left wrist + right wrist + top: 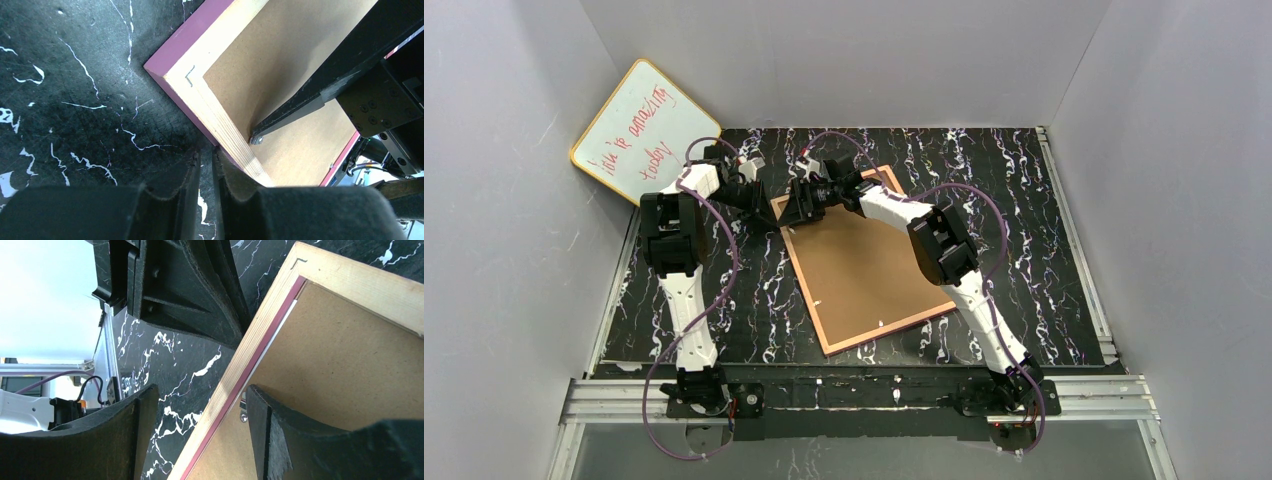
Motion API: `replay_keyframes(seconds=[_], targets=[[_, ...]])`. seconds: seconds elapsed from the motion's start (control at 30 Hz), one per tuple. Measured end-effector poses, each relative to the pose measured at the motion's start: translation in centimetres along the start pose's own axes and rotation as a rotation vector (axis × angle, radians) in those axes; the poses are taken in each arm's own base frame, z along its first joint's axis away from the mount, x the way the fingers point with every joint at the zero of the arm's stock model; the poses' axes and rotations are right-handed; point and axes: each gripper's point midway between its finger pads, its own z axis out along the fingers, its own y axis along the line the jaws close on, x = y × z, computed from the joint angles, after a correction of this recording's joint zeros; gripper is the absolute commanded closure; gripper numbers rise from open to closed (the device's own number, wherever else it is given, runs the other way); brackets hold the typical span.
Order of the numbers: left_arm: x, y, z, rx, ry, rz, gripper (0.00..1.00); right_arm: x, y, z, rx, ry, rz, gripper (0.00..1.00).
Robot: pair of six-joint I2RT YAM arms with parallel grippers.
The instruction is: Put the photo into the frame
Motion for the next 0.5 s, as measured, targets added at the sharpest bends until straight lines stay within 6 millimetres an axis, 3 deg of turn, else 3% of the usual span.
replay_keyframes(seconds=[0.5], targets=[[0.09, -0.57, 0.48, -0.022, 0.018, 0.043, 0.85, 0.53, 0.11, 0.20, -0.009, 0.001, 0.017, 0.31]])
